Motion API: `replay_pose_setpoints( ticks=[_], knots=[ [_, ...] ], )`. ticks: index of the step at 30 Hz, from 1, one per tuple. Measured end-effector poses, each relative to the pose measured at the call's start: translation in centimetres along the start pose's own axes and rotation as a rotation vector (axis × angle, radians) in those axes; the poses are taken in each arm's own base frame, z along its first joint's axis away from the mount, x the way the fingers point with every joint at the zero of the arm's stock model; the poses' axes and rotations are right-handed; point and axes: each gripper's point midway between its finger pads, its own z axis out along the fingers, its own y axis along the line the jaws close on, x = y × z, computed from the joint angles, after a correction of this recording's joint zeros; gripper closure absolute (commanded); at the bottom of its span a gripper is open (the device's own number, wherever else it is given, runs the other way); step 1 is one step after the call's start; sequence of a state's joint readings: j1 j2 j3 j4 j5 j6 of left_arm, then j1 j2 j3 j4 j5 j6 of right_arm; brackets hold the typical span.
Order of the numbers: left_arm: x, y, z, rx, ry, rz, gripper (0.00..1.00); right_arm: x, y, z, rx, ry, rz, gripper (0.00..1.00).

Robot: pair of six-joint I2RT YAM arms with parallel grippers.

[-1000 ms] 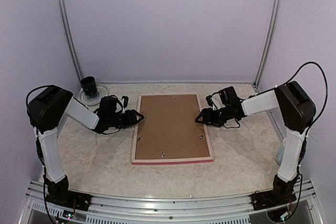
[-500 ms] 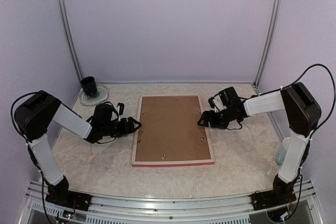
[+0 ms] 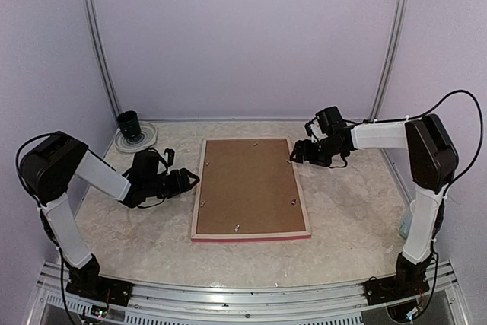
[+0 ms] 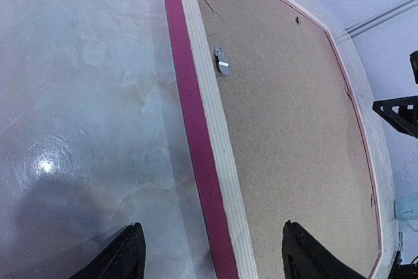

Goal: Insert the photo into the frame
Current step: Press the fastener onto the backboard.

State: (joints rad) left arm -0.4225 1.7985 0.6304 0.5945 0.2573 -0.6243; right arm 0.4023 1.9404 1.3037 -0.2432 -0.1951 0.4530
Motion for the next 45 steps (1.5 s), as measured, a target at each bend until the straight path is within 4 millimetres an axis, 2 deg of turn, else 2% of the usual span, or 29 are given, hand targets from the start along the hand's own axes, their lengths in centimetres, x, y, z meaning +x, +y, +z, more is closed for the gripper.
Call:
replay_pose_setpoints(
  ticks=[5, 10, 14, 18, 29, 32, 35, 38, 45],
  knots=[
    [0.0, 0.0, 0.0, 0.002, -0.002, 0.001, 0.29, -0.4, -0.6, 1.1, 0.032, 0.006, -0.012, 0.21],
    [0.0, 0.0, 0.0, 0.006, 0.001, -0.003, 0.29, 0.3, -1.1, 2.1, 0.041, 0.032, -0.014, 0.20],
    [-0.2, 0.1, 0.0, 0.006, 0.000, -0.008, 0.29, 0.6, -0.8, 2.3, 0.017, 0.026, -0.011, 0.17],
    [-0.4, 0.4, -0.1, 0.012, 0.001, -0.018, 0.29, 2.4, -1.1, 2.6, 0.003, 0.057, -0.008, 0.13],
    [-1.0, -0.1, -0.9, 0.016, -0.006, -0.010, 0.29, 2.8, -1.0, 2.1, -0.008, 0.070, -0.027, 0.11],
    [-1.4, -0.6, -1.3, 0.019, -0.019, 0.002, 0.28, 2.6, -1.2, 2.0, 0.015, 0.071, -0.035, 0.11],
    [-1.7, -1.2, -1.6, 0.026, -0.028, 0.016, 0.29, 1.5, -1.1, 1.7, 0.029, 0.051, -0.046, 0.12],
    [-1.5, -1.2, -1.5, 0.026, -0.021, 0.020, 0.29, 0.6, -0.8, 1.4, 0.028, 0.029, -0.052, 0.12],
    [-1.2, -1.4, -1.4, 0.028, -0.011, 0.019, 0.27, 0.1, -0.6, 1.3, 0.024, 0.018, -0.055, 0.13]
  ],
)
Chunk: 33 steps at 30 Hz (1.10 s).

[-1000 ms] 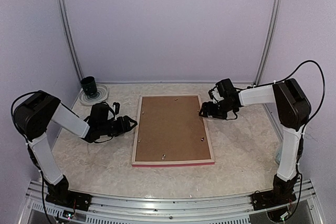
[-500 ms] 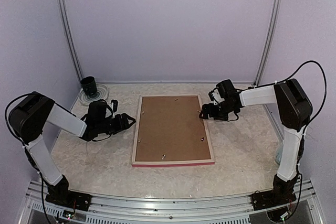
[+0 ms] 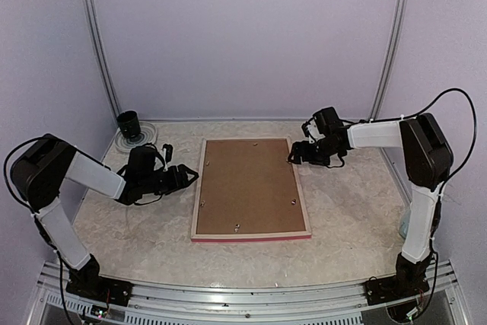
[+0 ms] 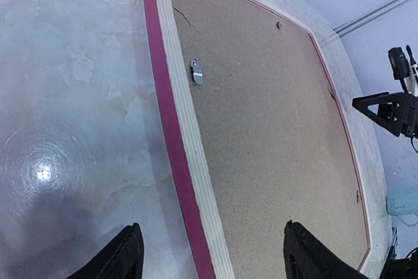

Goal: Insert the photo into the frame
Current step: Press the fastener onto the backboard.

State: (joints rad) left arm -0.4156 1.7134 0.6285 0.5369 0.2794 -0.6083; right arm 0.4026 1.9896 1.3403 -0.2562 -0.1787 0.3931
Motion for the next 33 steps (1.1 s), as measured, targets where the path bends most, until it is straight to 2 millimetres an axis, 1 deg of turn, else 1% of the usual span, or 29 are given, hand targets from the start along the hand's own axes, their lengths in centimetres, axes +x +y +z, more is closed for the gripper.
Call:
replay_pose_setpoints(
  ticks=[3, 8, 12, 17, 20, 25, 29, 33],
  knots=[
    [0.2, -0.1, 0.0, 0.001, 0.006, -0.002, 0.27, -1.3, 0.4, -0.2, -0.006, -0.026, -0.012, 0.13],
    [0.5, 0.2, 0.1, -0.014, 0.014, -0.006, 0.26, -4.2, 1.5, -0.7, -0.024, -0.083, -0.033, 0.14],
    [0.7, 0.7, 0.0, -0.039, 0.021, -0.013, 0.26, -5.3, 1.9, -1.2, -0.029, -0.101, -0.042, 0.14],
    [0.6, 1.2, 0.1, -0.044, 0.021, -0.033, 0.26, -5.3, 2.0, -1.3, -0.029, -0.093, -0.051, 0.14],
    [0.9, 1.6, 0.2, -0.048, 0.031, -0.046, 0.26, -5.3, 2.1, -1.3, -0.032, -0.092, -0.053, 0.15],
    [1.3, 1.6, 0.3, -0.042, 0.043, -0.066, 0.26, -5.0, 2.2, -1.0, -0.046, -0.081, -0.061, 0.15],
    [1.6, 1.5, 0.4, -0.028, 0.053, -0.086, 0.26, -4.4, 2.0, -0.3, -0.051, -0.067, -0.068, 0.15],
    [1.7, 1.1, 0.7, 0.002, 0.055, -0.103, 0.26, -3.3, 1.6, 0.4, -0.061, -0.041, -0.066, 0.16]
  ],
)
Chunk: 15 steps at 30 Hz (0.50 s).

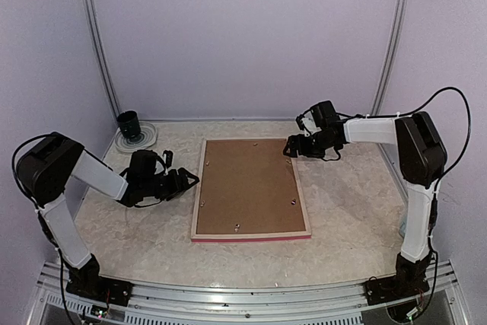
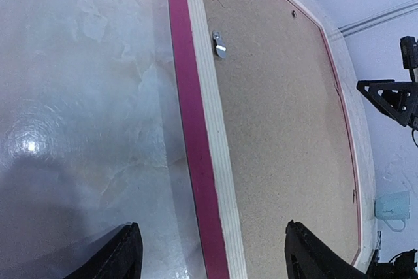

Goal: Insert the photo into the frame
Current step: Press the fastener onto the backboard.

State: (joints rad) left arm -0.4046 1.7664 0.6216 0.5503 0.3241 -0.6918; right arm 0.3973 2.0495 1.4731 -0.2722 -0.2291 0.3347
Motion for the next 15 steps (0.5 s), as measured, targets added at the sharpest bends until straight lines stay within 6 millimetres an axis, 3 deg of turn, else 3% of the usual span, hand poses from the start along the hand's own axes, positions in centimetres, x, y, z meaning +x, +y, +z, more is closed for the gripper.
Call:
replay_pose_setpoints(
  ticks=[6, 15],
  knots=[
    [0.0, -0.3, 0.4, 0.026, -0.006, -0.002, 0.26, 1.2, -0.1, 0.4, -0.015, 0.022, -0.007, 0.19],
    [0.2, -1.0, -0.3, 0.021, 0.011, 0.016, 0.24, 1.3, -0.8, 0.6, 0.019, 0.027, -0.028, 0.20]
  ],
)
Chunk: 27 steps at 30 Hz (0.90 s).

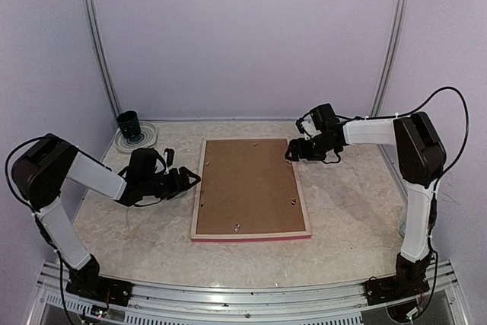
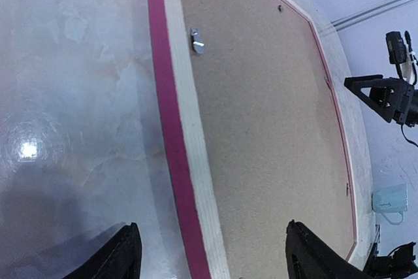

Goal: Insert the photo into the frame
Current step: Press the fastener onto the backboard.

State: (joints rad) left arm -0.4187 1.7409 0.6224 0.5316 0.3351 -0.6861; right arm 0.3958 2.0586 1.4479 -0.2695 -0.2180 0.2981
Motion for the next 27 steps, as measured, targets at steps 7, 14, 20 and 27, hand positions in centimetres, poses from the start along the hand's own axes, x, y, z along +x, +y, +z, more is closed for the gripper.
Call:
replay_pose_setpoints(
  ticks=[7, 14, 20, 27],
  knots=[
    [-0.7, -3.4, -0.9, 0.031, -0.037, 0.113, 0.24, 1.2, -0.8, -0.1, 0.043, 0.048, 0.009, 0.20],
    [-0.5, -1.8, -0.5, -0.032, -0.027, 0.131, 0.24, 0.8, -0.9, -0.3, 0.055, 0.042, 0.004, 0.21],
    [0.0, -0.9, -0.1, -0.065, -0.009, 0.130, 0.24, -0.2, -0.7, -0.3, 0.050, 0.010, -0.001, 0.23],
    [0.4, 0.1, 1.5, -0.084, 0.020, 0.119, 0.24, -0.9, -0.3, -0.2, 0.030, -0.013, -0.005, 0.26]
  ],
)
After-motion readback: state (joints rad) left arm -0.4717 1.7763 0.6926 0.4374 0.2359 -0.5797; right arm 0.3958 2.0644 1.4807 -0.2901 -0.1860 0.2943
